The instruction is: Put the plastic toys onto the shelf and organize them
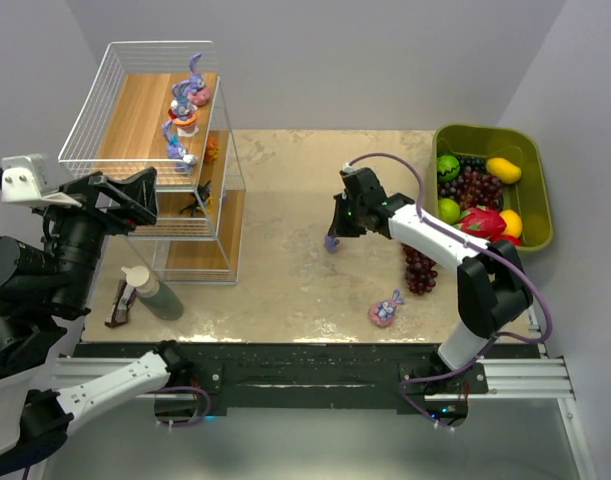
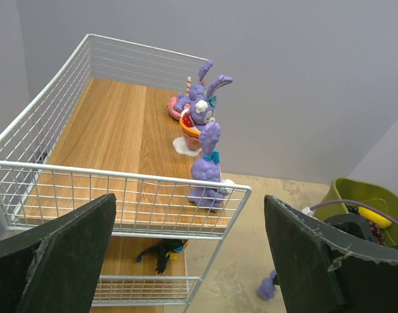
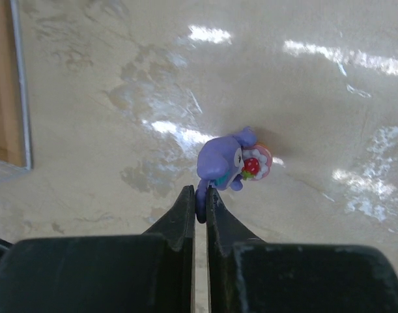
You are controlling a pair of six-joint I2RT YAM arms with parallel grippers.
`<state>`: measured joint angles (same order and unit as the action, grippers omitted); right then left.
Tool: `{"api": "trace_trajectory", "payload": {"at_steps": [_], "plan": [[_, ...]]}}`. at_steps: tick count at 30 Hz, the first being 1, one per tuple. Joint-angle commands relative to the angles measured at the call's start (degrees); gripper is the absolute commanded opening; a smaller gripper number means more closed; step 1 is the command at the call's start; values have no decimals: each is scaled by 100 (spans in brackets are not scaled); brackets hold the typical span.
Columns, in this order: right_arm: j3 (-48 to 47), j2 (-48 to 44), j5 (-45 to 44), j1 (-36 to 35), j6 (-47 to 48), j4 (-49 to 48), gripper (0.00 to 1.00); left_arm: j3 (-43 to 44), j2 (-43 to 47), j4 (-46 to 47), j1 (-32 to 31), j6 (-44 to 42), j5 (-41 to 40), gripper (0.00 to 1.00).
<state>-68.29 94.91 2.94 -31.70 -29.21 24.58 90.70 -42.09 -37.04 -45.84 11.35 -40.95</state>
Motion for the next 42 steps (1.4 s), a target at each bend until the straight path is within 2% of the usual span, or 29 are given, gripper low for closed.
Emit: {"api": "trace_trajectory", "payload": {"at_steps": [1,11,25,35,42], "plan": [[-693,62,400,-29,-444,-506,0,185,69,65,-12,-98,-97,100],[-1941,765,392,-661,-981,-1007,0,291,60,-58,-21,-116,-124,100],[-3699,2514,-12,-1646,-1956,-1649,0,317,130,-234,-12,-37,-141,100],[-4841,3454,-496,-1892,-1922,-1483,0,238,183,-260,-12,-46,-176,99],[-5423,4026,-452,-1901,-1798,-1350,0,238,201,-295,-12,-63,-229,100]]}}
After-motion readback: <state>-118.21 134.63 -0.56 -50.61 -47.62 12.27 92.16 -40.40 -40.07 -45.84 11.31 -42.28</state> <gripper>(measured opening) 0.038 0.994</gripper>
